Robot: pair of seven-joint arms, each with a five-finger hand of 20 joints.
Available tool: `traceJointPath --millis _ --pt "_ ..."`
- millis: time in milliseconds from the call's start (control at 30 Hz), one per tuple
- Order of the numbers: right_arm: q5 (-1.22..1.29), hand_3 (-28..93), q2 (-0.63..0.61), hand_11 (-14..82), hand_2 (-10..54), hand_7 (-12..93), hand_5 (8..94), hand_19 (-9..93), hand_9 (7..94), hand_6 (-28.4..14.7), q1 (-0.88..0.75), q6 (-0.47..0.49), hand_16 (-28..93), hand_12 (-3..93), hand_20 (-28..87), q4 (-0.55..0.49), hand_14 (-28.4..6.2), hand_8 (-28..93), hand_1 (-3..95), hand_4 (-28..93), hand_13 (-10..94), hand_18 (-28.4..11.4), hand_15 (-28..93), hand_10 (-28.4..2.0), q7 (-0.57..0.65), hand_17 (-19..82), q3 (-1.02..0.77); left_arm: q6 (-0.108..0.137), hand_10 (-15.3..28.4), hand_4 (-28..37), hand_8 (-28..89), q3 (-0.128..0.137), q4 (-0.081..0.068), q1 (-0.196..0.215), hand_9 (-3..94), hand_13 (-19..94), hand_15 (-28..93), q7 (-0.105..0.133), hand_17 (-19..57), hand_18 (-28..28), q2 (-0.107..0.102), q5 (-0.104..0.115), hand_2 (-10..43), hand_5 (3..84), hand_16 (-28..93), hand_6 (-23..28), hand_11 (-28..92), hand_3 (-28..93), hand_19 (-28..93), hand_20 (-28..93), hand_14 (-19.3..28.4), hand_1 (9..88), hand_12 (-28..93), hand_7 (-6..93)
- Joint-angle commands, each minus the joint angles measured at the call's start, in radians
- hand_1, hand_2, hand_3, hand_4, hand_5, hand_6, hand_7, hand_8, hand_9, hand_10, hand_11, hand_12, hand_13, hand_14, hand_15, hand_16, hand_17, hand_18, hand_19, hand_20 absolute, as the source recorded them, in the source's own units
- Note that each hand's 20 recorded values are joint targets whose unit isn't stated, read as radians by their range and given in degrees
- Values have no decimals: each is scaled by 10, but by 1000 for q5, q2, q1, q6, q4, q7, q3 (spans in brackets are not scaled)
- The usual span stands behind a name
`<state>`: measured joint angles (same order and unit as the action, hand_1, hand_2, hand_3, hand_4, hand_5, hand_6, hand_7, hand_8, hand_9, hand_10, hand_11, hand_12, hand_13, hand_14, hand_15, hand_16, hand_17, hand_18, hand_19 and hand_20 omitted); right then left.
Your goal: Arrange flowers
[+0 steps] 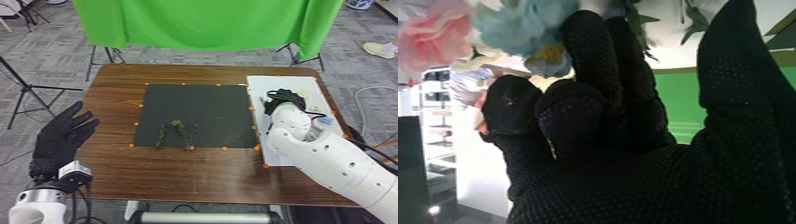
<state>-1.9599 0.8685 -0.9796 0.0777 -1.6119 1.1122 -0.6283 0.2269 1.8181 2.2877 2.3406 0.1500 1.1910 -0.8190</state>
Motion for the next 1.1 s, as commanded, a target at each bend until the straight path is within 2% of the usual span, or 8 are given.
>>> traceJointPath --millis 33,133,267,500,667,833,967,1100 --pt "-22 834 47 541 -82 202 650 932 676 -95 -38 24 167 183 594 30 -130 -128 315 -251 729 -264 867 -203 -19 467 -21 -8 194 -216 -100 -4 -5 7 342 249 477 -5 -109 232 5 -2 54 369 -87 95 255 812 552 -10 262 241 93 141" --pt "-27 837 58 540 -81 201 653 932 678 -95 -33 36 167 182 594 43 -131 -127 316 -251 729 -264 866 -202 -21 467 -7 -15 194 -216 -100 -5 -8 -4 342 249 477 -13 -109 232 6 -5 54 369 -87 94 255 812 553 -10 262 241 93 141" --pt "-14 840 66 538 -81 204 661 932 682 -93 -35 49 165 182 593 61 -131 -127 321 -252 730 -265 864 -200 -19 466 -3 -12 194 -216 -101 -10 -9 -9 341 249 478 -8 -109 233 4 -5 54 370 -87 95 255 811 553 -9 261 241 93 142" --pt "-6 844 65 513 -86 214 735 932 734 -67 -83 117 164 177 587 62 -132 -125 369 -264 737 -264 849 -183 -4 463 -25 -10 195 -216 -100 -1 -6 4 342 249 478 -7 -109 233 10 -3 55 369 -87 95 255 811 553 -10 261 242 93 142" --pt "6 801 65 482 -95 216 778 932 784 -60 -112 152 164 182 578 69 -127 9 423 -282 753 -265 828 -165 3 468 -40 -11 194 -216 -100 -1 -5 6 341 249 479 -5 -109 232 12 -3 55 369 -87 95 255 812 552 -10 261 241 93 141" --pt "-3 766 72 456 -95 212 827 932 822 -52 -115 172 166 185 572 86 -118 35 475 -282 773 -265 806 -147 -7 478 -34 -6 195 -217 -100 -2 -5 5 341 249 479 -6 -109 233 11 -1 55 369 -87 94 255 812 554 -10 261 242 93 142" --pt "7 772 64 425 -95 206 853 932 854 -42 -97 145 173 200 565 94 -110 38 498 -283 789 -262 791 -140 -28 484 -15 -2 194 -217 -100 -3 -5 4 342 249 480 1 -109 233 9 2 55 369 -87 95 255 812 554 -10 261 241 93 142" --pt "0 781 60 423 -95 217 863 932 872 -35 -87 95 175 195 572 98 -104 55 511 -283 802 -260 786 -136 -49 493 -7 -4 195 -217 -100 -2 -5 5 342 249 479 -4 -109 233 9 1 56 370 -88 95 256 811 555 -11 261 242 93 142"
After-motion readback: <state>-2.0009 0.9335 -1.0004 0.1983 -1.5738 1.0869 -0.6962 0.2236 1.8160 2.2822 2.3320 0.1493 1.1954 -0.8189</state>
